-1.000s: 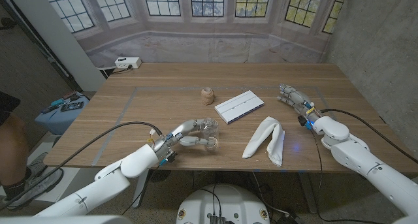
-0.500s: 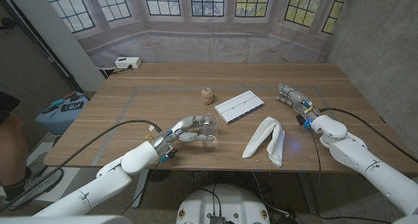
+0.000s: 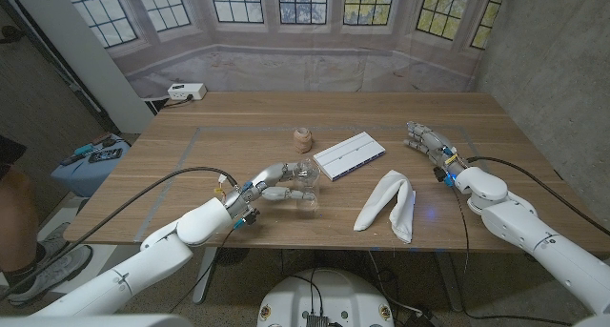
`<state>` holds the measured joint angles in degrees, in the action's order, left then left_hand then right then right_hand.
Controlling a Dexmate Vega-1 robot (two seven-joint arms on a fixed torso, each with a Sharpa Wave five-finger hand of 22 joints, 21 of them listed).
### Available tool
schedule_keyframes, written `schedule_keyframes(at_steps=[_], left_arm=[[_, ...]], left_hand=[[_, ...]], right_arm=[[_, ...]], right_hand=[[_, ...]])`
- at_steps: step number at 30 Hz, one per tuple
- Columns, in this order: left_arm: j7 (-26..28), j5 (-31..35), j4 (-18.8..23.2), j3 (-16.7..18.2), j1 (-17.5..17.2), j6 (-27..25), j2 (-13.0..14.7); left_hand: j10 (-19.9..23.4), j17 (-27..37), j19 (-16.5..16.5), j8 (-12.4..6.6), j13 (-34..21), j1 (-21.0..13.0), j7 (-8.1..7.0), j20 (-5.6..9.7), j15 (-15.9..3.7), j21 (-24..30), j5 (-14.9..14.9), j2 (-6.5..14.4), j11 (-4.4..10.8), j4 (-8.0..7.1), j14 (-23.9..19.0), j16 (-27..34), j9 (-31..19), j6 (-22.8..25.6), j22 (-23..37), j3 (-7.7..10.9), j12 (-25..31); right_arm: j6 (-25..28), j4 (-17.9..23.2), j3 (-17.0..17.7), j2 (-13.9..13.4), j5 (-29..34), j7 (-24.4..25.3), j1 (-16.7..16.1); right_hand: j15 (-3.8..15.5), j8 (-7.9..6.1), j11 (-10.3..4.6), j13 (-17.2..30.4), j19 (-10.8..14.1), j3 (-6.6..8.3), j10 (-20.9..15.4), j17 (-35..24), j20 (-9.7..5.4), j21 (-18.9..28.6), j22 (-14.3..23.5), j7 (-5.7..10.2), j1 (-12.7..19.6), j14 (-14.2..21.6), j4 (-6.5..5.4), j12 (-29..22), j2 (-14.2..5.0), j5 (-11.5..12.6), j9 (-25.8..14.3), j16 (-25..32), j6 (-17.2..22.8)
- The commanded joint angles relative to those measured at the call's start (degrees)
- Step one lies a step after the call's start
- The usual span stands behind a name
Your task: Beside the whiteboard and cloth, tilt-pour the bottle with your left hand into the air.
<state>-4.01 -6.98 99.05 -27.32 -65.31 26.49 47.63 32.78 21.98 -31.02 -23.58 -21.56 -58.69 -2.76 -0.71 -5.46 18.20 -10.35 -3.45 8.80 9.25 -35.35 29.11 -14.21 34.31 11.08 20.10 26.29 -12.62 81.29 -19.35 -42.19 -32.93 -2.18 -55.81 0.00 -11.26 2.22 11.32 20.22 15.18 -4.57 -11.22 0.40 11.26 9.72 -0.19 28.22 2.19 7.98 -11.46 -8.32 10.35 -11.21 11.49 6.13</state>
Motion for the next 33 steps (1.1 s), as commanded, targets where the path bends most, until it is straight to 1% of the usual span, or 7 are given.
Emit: schedule_keyframes(at_steps=[1,13,14,19,26,29,33], left_arm=[[0.9,0.0,5.3,1.3,-1.8,-4.1,2.2],[2.3,-1.0,10.8,3.9,-4.8,-8.2,5.3],[2.5,-1.0,11.5,4.2,-5.1,-8.9,5.7],[2.8,-1.1,13.6,5.3,-5.7,-11.5,7.0],[2.0,-1.7,16.7,7.1,-5.5,-15.5,9.6],[1.3,-1.8,17.7,7.4,-4.8,-17.2,10.5],[-0.1,-1.8,18.4,7.3,-3.3,-18.9,11.4]], left_hand=[[0.5,0.4,0.4,-0.59,-0.5,-5.6,1.89,-0.05,-2.99,0.2,-0.1,6.2,0.39,-0.09,-3.3,0.3,-0.3,4.4,0.1,-0.21,0.5],[0.8,0.3,0.7,-1.03,-1.2,-5.9,1.73,-0.09,-2.94,0.2,-0.2,6.3,0.65,-0.12,-3.5,-0.2,-0.7,4.6,0.2,-0.16,0.8],[0.8,0.3,0.7,-1.06,-1.2,-5.8,1.73,-0.08,-2.94,0.2,-0.2,6.4,0.56,-0.19,-3.5,-0.2,-0.7,4.7,0.2,-0.15,0.8],[0.9,0.6,0.9,-1.28,-1.5,-6.2,1.77,-0.09,-3.0,0.1,-0.3,6.6,0.72,-0.1,-3.7,-0.1,-0.8,4.8,0.2,-0.09,0.9],[1.0,0.7,1.0,-1.49,-1.9,-6.3,1.76,-0.1,-2.97,0.1,-0.3,6.7,0.48,-0.17,-3.8,-0.1,-1.0,4.9,0.2,-0.18,1.1],[1.0,0.8,1.0,-1.64,-2.1,-6.3,1.77,-0.12,-3.02,0.1,-0.3,6.8,0.85,-0.27,-3.9,-0.1,-1.1,5.0,0.2,-0.21,1.1],[1.0,1.0,1.1,-1.83,-2.3,-6.5,1.8,-0.22,-3.01,0.1,-0.4,7.0,0.66,-0.19,-4.0,-0.1,-1.3,5.2,0.2,-0.18,1.2]], right_arm=[[0.5,0.7,0.4,-0.8,-0.7,-1.1,0.2],[2.9,2.3,0.4,-1.8,-1.5,-1.9,0.9],[3.3,2.4,0.4,-1.9,-1.4,-2.0,1.2],[4.0,2.5,0.2,-1.8,-1.7,-2.3,1.8],[4.5,2.7,0.1,-1.6,-2.2,-2.5,2.2],[4.5,2.6,0.2,-1.4,-2.3,-2.4,2.3],[3.9,2.5,0.5,-1.1,-2.6,-2.2,2.2]], right_hand=[[-0.2,-0.25,-0.02,0.3,0.3,0.07,-0.6,-0.1,-0.05,-0.1,0.1,-0.19,0.6,0.4,0.22,-0.2,0.19,-0.1,-0.1,0.4,0.4],[-0.16,-0.26,-0.03,0.3,0.3,0.11,-0.6,-0.1,0.1,-0.1,0.1,-0.22,0.7,0.4,0.24,-0.1,0.15,0.0,-0.1,0.4,0.5],[-0.15,-0.25,-0.32,0.3,0.3,0.11,-0.6,-0.1,0.13,-0.1,0.1,-0.22,0.7,0.4,0.25,-0.1,0.16,0.0,-0.1,0.4,0.5],[-0.15,-0.25,-0.13,0.3,0.3,0.14,-0.6,-0.1,0.05,-0.1,0.1,-0.2,0.7,0.4,0.27,-0.1,0.15,0.0,-0.1,0.4,0.5],[-0.13,-0.23,-0.14,0.3,0.2,0.16,-0.5,-0.1,-0.1,-0.2,0.1,-0.2,0.8,0.4,0.29,-0.1,0.15,0.0,-0.1,0.4,0.4],[-0.16,-0.23,-0.12,0.3,0.2,0.18,-0.6,-0.1,-0.25,-0.2,0.1,-0.25,0.8,0.4,0.31,-0.1,0.15,0.0,-0.1,0.4,0.4],[-0.08,-0.24,-0.09,0.3,0.2,0.19,-0.6,-0.1,-0.38,-0.2,0.1,-0.26,0.8,0.5,0.32,-0.2,0.15,0.0,-0.1,0.4,0.5]])
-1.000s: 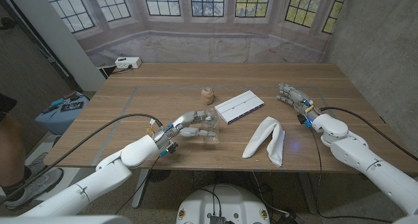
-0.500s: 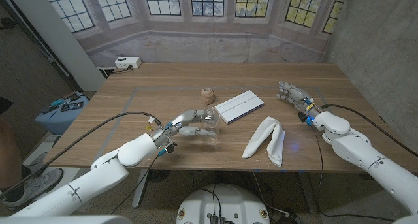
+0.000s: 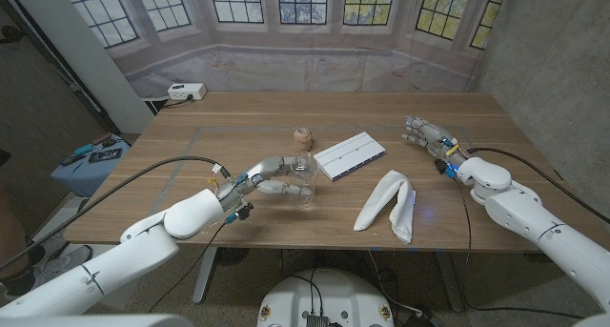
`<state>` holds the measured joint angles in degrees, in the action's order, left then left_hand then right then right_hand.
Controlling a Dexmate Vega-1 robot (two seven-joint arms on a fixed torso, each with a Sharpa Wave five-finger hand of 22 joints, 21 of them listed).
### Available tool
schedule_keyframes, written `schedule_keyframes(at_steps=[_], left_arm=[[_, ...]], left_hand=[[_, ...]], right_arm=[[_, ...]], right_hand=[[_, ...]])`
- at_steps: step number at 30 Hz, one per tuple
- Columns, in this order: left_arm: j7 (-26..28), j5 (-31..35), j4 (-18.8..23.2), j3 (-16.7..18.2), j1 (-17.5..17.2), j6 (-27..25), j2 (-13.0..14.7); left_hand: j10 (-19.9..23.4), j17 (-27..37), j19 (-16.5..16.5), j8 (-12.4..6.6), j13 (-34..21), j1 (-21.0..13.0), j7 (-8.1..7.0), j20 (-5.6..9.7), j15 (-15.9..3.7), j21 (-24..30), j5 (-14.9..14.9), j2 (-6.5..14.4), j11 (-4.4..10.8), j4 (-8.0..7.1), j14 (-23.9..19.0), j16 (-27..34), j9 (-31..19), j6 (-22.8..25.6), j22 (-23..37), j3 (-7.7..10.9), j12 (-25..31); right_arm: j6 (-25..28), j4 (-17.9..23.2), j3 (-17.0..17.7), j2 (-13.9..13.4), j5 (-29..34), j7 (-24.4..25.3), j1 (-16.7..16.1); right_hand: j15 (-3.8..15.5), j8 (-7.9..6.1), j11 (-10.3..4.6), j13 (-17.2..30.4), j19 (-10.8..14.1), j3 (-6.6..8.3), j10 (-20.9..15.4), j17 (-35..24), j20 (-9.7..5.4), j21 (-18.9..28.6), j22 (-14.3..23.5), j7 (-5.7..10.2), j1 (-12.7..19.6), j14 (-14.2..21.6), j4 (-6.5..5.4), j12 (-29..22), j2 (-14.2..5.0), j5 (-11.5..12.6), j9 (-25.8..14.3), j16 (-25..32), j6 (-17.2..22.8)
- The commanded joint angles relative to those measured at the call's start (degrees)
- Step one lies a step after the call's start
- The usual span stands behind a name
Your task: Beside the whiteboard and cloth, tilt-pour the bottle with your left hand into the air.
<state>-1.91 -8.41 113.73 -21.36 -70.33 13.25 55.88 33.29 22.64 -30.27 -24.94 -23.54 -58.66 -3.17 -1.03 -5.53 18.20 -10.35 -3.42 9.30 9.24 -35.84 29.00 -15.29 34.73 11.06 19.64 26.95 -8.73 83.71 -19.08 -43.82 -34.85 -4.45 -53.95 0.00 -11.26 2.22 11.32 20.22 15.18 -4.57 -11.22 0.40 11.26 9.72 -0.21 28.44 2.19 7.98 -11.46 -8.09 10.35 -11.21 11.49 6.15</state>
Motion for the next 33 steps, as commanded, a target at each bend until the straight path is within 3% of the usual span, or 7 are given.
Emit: schedule_keyframes(at_steps=[1,11,33], left_arm=[[-2.5,-0.4,3.8,1.3,2.1,-6.1,3.2],[-4.4,0.0,4.8,0.6,5.2,-9.1,4.0],[-9.1,1.3,4.9,-2.6,13.7,-13.0,3.0]], left_hand=[[0.5,0.4,0.4,-0.52,-0.4,-6.6,2.2,0.08,-2.87,0.1,-0.4,7.0,0.36,-0.15,-3.5,0.1,-0.2,4.8,0.2,0.28,0.5],[1.1,1.1,0.6,-1.03,-1.1,-7.0,2.33,-0.15,-2.85,0.2,-0.6,7.3,0.41,-0.17,-4.0,0.5,-0.6,5.2,0.3,0.16,1.0],[1.5,1.6,0.7,-1.97,-2.5,-7.2,2.27,-0.26,-3.01,0.2,-0.8,7.5,0.34,-0.3,-4.4,0.5,-1.4,5.5,0.3,-0.07,1.4]], right_arm=[[-0.1,0.1,0.3,0.6,-0.7,0.2,0.3],[-1.2,-0.3,1.1,1.2,-1.6,0.3,0.0],[-0.9,-1.5,2.0,1.3,-3.0,0.0,0.5]], right_hand=[[-0.07,-0.25,-0.05,0.3,0.2,0.19,-0.7,-0.1,-0.4,-0.2,0.1,-0.24,0.6,0.4,0.32,-0.2,-0.08,0.0,-0.1,0.4,0.5],[-0.06,-0.28,-0.2,0.3,0.2,0.23,-0.8,-0.1,-0.57,-0.2,0.1,-0.24,0.6,0.4,0.33,-0.2,-0.1,0.0,-0.1,0.4,0.5],[-0.08,-0.31,-0.22,0.3,0.2,0.3,-0.9,0.0,-0.67,-0.2,0.1,-0.34,0.8,0.6,0.42,-0.2,-0.05,0.0,-0.1,0.4,0.7]])
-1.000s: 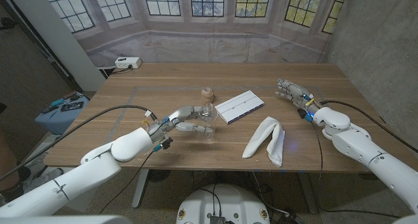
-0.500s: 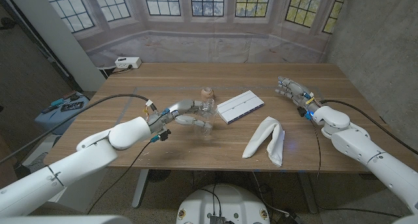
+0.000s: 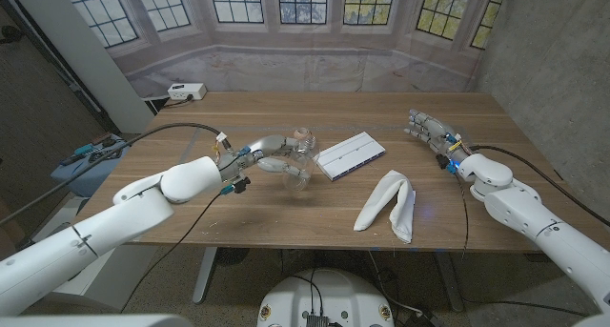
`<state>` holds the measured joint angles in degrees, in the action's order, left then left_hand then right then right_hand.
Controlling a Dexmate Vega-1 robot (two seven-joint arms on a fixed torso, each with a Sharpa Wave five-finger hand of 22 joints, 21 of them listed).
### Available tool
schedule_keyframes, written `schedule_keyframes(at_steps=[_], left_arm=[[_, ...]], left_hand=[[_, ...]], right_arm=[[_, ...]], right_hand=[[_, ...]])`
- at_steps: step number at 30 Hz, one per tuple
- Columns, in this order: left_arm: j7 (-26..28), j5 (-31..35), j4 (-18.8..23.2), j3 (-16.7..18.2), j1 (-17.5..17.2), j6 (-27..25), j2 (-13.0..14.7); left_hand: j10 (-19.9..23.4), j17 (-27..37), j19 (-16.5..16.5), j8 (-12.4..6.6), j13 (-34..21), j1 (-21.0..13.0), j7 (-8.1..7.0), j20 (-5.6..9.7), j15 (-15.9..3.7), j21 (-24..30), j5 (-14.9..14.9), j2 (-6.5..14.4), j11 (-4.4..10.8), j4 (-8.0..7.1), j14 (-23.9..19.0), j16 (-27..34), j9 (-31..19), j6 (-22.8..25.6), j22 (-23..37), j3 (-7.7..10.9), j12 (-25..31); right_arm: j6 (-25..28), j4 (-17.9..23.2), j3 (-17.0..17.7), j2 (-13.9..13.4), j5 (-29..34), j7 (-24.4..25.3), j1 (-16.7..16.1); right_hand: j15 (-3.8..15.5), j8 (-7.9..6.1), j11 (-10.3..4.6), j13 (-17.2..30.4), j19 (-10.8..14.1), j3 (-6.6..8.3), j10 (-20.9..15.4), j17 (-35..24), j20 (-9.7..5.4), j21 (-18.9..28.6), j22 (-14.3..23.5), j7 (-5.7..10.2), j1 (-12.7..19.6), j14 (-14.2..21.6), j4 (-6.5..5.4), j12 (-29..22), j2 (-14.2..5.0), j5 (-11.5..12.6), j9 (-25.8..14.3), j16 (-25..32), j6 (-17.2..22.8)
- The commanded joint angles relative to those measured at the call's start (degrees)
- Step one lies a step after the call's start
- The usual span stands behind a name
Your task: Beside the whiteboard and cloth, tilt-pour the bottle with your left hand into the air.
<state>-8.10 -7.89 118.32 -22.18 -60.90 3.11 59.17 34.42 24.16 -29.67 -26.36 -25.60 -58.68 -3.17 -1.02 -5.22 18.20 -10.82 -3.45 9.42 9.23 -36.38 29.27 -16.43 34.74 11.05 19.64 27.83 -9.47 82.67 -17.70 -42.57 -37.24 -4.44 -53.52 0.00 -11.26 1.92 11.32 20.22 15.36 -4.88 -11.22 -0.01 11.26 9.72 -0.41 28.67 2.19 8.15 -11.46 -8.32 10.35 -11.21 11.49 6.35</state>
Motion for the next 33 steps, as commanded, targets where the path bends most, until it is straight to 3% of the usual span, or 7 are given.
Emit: schedule_keyframes(at_steps=[1,18,33], left_arm=[[-3.0,1.2,0.4,-2.0,4.5,-3.1,-0.2],[-7.7,8.3,2.8,-5.3,9.2,-7.3,2.0],[-9.4,8.4,6.9,-3.5,8.4,-11.8,5.6]], left_hand=[[0.4,0.1,0.2,-0.65,-0.5,-7.1,2.23,-0.29,-3.25,0.2,-0.3,7.5,0.21,-0.32,-3.8,0.2,-0.3,5.7,0.3,-0.07,0.5],[0.3,0.2,0.4,-1.27,-1.4,-7.0,2.33,-0.33,-3.33,0.1,-0.5,7.7,0.21,-0.43,-3.4,-0.5,-0.7,5.9,0.3,-0.01,0.6],[0.5,0.6,0.4,-1.82,-2.2,-7.1,2.48,-0.36,-3.29,0.2,-0.5,7.8,0.24,-0.38,-3.8,-0.4,-1.1,6.3,0.3,-0.11,0.8]], right_arm=[[-0.3,-0.5,0.7,0.1,-0.5,0.2,0.0],[-1.6,0.3,1.8,0.4,-1.3,1.0,-1.5],[-1.0,0.3,1.3,0.4,-1.3,0.2,-0.7]], right_hand=[[-0.07,-0.32,0.05,0.3,0.2,0.13,-0.7,0.0,-0.24,-0.2,0.1,-0.13,0.6,0.6,0.25,-0.3,0.18,0.0,-0.1,0.4,0.5],[0.08,-0.43,0.03,0.3,0.3,0.21,-1.1,0.0,-0.34,-0.2,0.1,-0.18,0.8,0.8,0.32,-0.4,0.18,0.0,-0.1,0.5,0.9],[0.13,-0.44,-0.03,0.3,0.3,0.25,-1.0,0.0,-0.31,-0.2,0.1,-0.22,0.9,0.9,0.34,-0.3,0.19,0.0,-0.1,0.5,1.0]])
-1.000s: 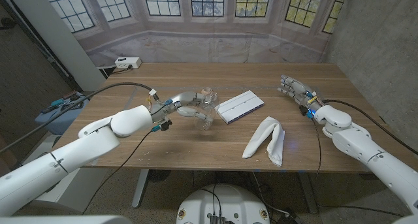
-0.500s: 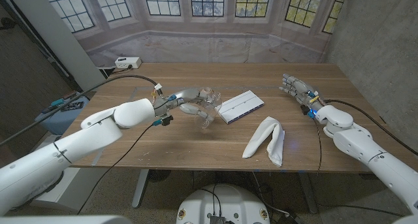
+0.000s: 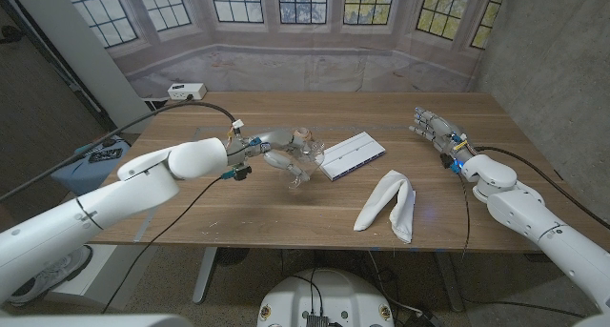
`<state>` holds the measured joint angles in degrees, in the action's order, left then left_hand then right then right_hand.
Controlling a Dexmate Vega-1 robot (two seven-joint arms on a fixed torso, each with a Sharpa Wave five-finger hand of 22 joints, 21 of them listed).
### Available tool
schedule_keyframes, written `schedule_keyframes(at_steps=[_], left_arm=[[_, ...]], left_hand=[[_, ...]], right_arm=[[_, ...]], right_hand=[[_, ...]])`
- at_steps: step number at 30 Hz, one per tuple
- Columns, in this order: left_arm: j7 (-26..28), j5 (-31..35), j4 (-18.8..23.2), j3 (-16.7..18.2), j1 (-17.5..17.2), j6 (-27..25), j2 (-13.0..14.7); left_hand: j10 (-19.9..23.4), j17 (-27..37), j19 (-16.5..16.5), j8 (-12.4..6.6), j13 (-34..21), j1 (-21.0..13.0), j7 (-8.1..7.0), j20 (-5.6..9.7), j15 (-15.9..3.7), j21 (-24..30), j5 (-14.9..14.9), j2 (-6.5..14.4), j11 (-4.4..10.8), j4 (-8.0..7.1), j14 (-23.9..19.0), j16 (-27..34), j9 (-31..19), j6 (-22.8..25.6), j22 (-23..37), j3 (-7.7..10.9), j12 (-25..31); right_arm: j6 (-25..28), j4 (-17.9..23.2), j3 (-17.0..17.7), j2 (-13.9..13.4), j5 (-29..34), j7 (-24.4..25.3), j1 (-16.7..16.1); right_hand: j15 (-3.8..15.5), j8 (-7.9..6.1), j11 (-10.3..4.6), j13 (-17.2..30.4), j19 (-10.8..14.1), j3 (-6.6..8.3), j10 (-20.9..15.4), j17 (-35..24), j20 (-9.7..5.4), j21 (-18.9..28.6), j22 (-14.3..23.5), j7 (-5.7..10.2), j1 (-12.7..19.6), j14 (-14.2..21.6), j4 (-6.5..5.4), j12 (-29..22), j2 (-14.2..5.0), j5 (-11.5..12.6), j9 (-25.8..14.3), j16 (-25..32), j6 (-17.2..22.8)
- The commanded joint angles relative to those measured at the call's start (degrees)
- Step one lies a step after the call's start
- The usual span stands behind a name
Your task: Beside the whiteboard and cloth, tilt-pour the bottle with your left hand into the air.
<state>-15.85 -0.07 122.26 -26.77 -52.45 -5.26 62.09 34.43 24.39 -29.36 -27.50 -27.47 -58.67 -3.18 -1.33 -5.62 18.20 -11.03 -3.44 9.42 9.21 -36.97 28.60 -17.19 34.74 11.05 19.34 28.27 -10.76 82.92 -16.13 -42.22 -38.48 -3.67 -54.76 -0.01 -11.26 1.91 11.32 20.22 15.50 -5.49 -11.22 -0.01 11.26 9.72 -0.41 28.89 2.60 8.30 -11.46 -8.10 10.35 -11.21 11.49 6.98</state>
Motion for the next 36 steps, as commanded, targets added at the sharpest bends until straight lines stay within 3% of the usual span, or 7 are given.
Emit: schedule_keyframes(at_steps=[1,16,29,36], left_arm=[[-1.8,0.5,3.3,1.2,0.0,-3.7,3.0],[-6.5,1.6,5.3,0.8,3.2,-8.1,4.9],[-13.9,3.9,4.3,-2.3,10.5,-11.1,3.5],[-19.4,7.7,3.8,-5.8,14.7,-11.8,2.5]], left_hand=[[0.5,0.4,0.1,-0.69,-0.3,-7.0,2.52,-0.05,-2.92,0.2,-0.3,7.8,0.3,-0.42,-3.3,0.3,-0.3,6.2,0.3,0.17,0.4],[1.2,0.7,0.0,-1.35,-1.0,-6.8,2.44,-0.06,-2.93,0.2,-0.3,8.0,0.25,-0.56,-3.6,0.3,-0.7,6.7,0.3,0.11,0.8],[1.6,0.8,0.1,-1.66,-1.6,-6.9,2.7,0.04,-2.96,0.2,-0.4,8.2,0.13,-0.44,-3.7,0.0,-0.6,7.1,0.2,0.3,1.0],[1.5,0.9,0.1,-1.65,-1.9,-6.8,2.75,0.05,-3.0,0.1,-0.4,8.3,0.09,-0.48,-3.7,-0.1,-0.5,6.9,0.2,0.33,0.9]], right_arm=[[0.3,0.1,-0.3,0.0,0.0,-0.6,0.6],[-0.1,-2.3,-0.8,0.9,0.0,-1.8,2.4],[-2.6,-7.4,-1.6,3.7,0.1,-3.2,5.3],[-3.2,-7.6,-1.6,3.7,0.3,-3.3,5.6]], right_hand=[[0.16,-0.45,-0.02,0.3,0.3,0.1,-0.3,0.0,-0.33,-0.2,0.1,-0.2,0.7,0.5,0.2,-0.3,-0.03,0.0,-0.1,0.5,0.4],[0.17,-0.37,0.01,0.3,0.4,0.22,-0.4,0.0,-0.31,-0.2,0.1,-0.21,1.0,0.6,0.22,-0.2,-0.01,0.1,-0.1,0.4,0.6],[-0.01,-0.38,0.39,0.3,0.6,0.25,-0.7,0.0,-0.07,-0.1,0.1,-0.37,1.1,0.8,0.21,-0.3,-0.01,0.1,-0.1,0.5,0.7],[-0.05,-0.39,0.24,0.3,0.9,0.32,-0.9,0.0,-0.18,0.0,0.1,-0.55,1.2,1.1,0.29,-0.3,0.01,0.1,-0.1,0.6,0.8]])
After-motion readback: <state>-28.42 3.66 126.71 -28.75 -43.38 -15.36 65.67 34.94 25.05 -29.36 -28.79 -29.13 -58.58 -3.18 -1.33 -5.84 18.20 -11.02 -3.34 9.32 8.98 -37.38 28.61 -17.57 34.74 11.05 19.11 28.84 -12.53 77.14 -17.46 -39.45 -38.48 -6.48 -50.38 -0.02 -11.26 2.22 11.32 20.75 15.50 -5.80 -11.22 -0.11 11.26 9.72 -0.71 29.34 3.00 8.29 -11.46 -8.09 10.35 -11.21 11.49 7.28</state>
